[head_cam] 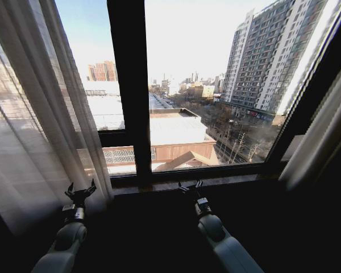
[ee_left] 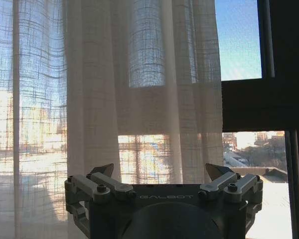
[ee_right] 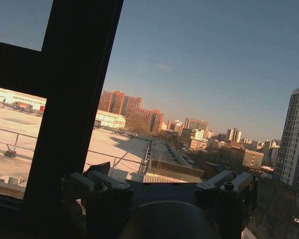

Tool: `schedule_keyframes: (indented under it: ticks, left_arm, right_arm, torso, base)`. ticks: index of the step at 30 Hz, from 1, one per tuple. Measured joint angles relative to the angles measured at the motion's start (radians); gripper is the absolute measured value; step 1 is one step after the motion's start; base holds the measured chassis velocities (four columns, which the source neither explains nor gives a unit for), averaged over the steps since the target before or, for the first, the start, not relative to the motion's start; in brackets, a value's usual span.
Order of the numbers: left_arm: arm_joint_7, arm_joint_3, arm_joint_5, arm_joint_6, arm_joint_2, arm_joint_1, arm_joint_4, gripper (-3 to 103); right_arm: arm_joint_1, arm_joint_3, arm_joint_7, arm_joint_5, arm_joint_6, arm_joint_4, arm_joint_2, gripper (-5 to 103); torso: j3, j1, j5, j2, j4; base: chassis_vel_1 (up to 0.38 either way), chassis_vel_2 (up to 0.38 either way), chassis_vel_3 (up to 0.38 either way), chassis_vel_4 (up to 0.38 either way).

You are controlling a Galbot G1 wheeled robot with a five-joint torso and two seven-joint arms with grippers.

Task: Open the curtains by pulling them apart, changing their state from closed to fully open.

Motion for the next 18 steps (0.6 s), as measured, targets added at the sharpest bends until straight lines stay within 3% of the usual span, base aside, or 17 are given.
schedule_keyframes:
  ticks: [18]
  left_arm:
    - [0.002, 0.026, -0.002, -0.005, -0.001, -0.047, 0.04, 100]
  right_arm:
    - [0.0, 0.0, 0.0, 0.0, 0.0, 0.0, 0.0, 100]
  torso:
    - [0.0, 0.0, 0.0, 0.0, 0.0001]
  base:
    - [-0.034, 0.031, 0.042, -0.033]
